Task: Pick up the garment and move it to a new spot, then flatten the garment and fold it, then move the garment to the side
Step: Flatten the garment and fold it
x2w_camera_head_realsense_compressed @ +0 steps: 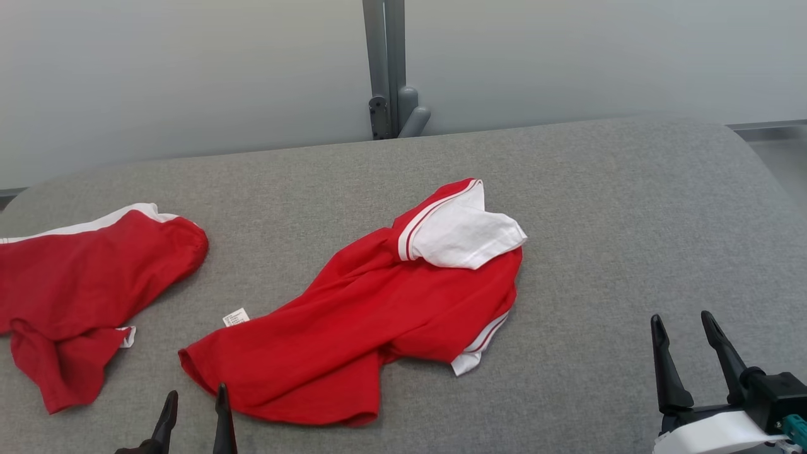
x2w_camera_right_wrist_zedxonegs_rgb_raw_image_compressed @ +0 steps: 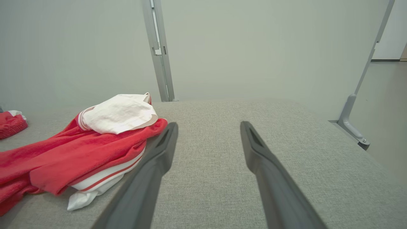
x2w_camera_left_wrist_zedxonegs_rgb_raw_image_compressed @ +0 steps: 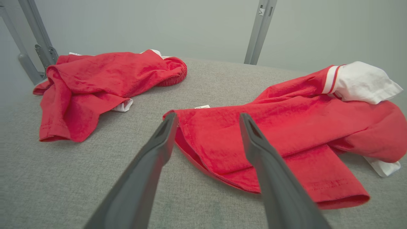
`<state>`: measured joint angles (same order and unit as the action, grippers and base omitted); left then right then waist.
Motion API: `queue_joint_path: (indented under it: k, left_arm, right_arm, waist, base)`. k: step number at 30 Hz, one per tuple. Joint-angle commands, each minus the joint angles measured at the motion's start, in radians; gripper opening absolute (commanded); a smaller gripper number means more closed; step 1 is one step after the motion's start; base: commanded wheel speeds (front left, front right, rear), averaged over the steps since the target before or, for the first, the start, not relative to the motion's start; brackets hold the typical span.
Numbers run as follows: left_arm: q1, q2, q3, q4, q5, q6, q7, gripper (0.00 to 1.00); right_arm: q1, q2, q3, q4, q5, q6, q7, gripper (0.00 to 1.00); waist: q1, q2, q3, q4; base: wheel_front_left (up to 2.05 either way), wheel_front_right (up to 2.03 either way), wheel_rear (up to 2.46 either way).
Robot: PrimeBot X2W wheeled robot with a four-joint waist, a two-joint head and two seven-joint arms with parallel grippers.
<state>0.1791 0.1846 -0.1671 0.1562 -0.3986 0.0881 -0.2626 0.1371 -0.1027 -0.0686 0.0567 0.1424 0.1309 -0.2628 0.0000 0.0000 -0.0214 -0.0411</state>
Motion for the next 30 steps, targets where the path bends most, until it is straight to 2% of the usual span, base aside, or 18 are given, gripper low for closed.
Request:
queue_joint_path:
  k: [1, 12, 30]
  left_arm:
    - [0.011, -0.004, 0.004, -0.006, 0.010, -0.007, -0.003, 1.00]
    - [0.016, -0.031, 0.031, -0.004, 0.044, -0.036, -0.003, 1.00]
    - [0.020, -0.023, 0.020, -0.036, 0.054, -0.042, -0.002, 1.00]
  right_arm:
    - [0.006, -0.003, 0.003, 0.002, -0.008, 0.000, -0.003, 1.00]
    - [0.001, -0.005, 0.013, 0.006, -0.009, 0.000, -0.003, 1.00]
    - [-0.005, -0.015, 0.046, 0.019, -0.009, 0.000, -0.003, 1.00]
  waist:
    - [0.0000, 0.0000, -0.003, 0.004]
    - [0.0000, 0.0000, -0.013, 0.006]
    - [0.0000, 0.0000, -0.019, 0.014]
  base:
    - [0.00, 0.00, 0.00]
    - [0.00, 0.00, 0.00]
    - [0.00, 0.00, 0.00]
